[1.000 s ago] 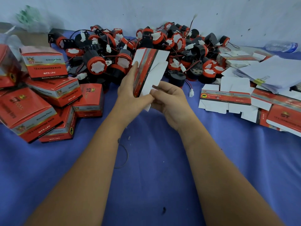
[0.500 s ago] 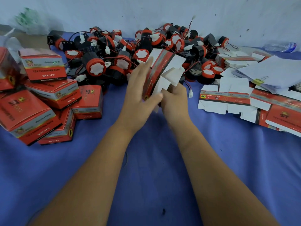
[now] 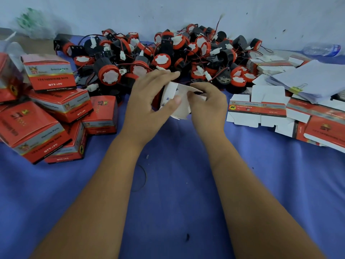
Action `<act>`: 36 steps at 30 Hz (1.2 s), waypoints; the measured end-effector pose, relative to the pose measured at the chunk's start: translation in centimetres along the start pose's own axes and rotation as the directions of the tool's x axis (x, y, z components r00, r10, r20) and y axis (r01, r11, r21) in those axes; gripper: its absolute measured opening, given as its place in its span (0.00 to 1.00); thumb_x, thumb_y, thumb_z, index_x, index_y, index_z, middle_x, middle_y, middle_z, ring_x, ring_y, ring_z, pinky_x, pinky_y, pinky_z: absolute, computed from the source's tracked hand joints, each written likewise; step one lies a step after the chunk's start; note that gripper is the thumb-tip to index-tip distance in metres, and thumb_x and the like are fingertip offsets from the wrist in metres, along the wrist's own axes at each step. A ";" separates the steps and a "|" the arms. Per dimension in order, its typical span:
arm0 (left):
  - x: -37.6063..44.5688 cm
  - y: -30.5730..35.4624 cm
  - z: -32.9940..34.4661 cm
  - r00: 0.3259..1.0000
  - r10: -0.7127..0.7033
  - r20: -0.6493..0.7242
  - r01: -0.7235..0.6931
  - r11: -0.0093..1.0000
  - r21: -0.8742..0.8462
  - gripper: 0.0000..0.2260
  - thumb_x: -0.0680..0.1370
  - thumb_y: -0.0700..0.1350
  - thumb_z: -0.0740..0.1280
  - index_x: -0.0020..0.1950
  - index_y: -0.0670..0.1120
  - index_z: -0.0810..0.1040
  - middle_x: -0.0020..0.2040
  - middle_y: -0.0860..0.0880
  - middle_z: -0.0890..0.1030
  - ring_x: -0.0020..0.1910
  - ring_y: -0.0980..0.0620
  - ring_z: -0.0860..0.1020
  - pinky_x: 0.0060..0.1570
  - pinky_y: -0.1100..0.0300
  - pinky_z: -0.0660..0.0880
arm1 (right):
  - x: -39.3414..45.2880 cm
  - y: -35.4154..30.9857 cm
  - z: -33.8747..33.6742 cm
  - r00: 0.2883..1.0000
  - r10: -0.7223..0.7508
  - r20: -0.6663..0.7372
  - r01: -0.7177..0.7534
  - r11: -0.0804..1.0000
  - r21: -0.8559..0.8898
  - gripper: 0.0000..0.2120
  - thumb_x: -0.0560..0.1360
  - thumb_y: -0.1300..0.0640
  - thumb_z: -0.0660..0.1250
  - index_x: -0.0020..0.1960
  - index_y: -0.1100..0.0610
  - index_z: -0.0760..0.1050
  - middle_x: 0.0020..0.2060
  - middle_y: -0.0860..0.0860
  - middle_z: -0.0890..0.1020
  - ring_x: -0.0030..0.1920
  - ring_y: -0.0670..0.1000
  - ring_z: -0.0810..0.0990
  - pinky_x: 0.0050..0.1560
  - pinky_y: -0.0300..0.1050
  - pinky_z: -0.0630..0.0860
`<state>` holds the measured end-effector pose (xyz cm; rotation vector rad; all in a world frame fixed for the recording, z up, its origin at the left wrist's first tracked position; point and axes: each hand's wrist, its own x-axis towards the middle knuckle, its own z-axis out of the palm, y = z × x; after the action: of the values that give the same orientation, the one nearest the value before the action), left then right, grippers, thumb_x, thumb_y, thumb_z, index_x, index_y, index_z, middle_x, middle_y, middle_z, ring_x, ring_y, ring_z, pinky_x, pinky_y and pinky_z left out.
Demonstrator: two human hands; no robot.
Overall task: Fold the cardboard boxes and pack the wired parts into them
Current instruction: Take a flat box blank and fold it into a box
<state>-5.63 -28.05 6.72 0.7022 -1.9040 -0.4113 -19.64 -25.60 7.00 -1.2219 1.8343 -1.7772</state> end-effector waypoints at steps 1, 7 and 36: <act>-0.1 -0.2 0.0 0.997 -0.019 0.078 0.022 0.999 -0.047 0.22 0.79 0.58 0.63 0.72 0.53 0.70 0.69 0.56 0.72 0.70 0.57 0.67 0.72 0.58 0.61 | 0.3 0.0 -0.4 0.997 0.074 -0.029 -0.071 0.995 0.076 0.08 0.74 0.61 0.68 0.50 0.53 0.82 0.44 0.46 0.84 0.45 0.49 0.82 0.44 0.47 0.81; -0.5 -0.3 0.5 0.938 0.013 0.347 0.033 0.991 -0.126 0.33 0.74 0.74 0.53 0.75 0.60 0.59 0.66 0.68 0.67 0.64 0.70 0.65 0.66 0.70 0.61 | 0.9 0.4 -1.8 0.887 0.461 -0.011 -0.422 0.822 0.382 0.07 0.73 0.63 0.68 0.38 0.55 0.78 0.36 0.53 0.81 0.34 0.54 0.79 0.28 0.39 0.71; 0.8 -1.0 1.7 0.853 -0.518 0.067 0.371 0.510 -0.776 0.08 0.77 0.37 0.61 0.53 0.48 0.70 0.47 0.51 0.77 0.40 0.56 0.79 0.39 0.59 0.78 | -1.0 -0.3 0.9 0.962 0.104 0.252 -0.209 0.874 0.439 0.08 0.81 0.60 0.60 0.49 0.51 0.77 0.41 0.46 0.82 0.39 0.41 0.80 0.37 0.37 0.77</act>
<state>-7.10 -29.38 5.98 0.5930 -1.1458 -1.3692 -18.26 -25.38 6.80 -1.0001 1.2456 -1.7656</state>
